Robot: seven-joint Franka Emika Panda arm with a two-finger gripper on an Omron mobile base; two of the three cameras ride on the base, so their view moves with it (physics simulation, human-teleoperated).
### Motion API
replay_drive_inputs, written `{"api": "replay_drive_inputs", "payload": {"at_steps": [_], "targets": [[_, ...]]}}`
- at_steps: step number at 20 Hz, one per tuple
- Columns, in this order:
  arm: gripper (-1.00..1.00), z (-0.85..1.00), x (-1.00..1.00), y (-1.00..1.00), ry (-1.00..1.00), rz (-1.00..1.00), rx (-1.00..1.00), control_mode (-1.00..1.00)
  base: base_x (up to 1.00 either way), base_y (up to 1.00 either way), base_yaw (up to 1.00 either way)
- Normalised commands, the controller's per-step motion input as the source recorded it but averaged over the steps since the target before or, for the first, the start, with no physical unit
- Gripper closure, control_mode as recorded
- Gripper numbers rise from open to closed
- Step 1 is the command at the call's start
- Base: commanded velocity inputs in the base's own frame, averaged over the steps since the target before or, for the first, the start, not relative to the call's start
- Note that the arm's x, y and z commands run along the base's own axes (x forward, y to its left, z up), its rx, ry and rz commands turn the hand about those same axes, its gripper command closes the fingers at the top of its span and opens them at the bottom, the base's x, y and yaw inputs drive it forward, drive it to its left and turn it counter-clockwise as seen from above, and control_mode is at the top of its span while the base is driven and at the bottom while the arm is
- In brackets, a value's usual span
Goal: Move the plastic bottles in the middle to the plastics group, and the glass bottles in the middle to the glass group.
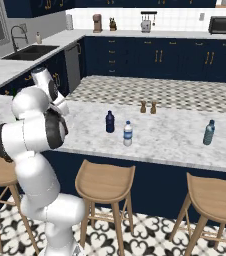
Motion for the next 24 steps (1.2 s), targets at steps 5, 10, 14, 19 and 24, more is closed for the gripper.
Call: {"api": "replay_drive_inputs", "payload": {"at_steps": [5, 10, 14, 19, 24], "targets": [[1.0, -0.13, 0.0, 0.83, -0.01, 0.08, 0.0, -1.0, 0.0, 0.0, 0.0], [1.0, -0.2, 0.11, 0.6, -0.06, 0.08, 0.01, -1.0, 0.0, 0.0, 0.0], [1.0, -0.31, 0.29, 0.45, -0.01, 0.08, 0.0, -1.0, 0.0, 0.0, 0.0], [1.0, -0.27, 0.07, 0.42, 0.0, 0.1, 0.02, -1.0, 0.0, 0.0, 0.0], [1.0, -0.17, 0.35, 0.22, 0.0, 0.06, 0.0, -1.0, 0.0, 0.0, 0.0]]}}
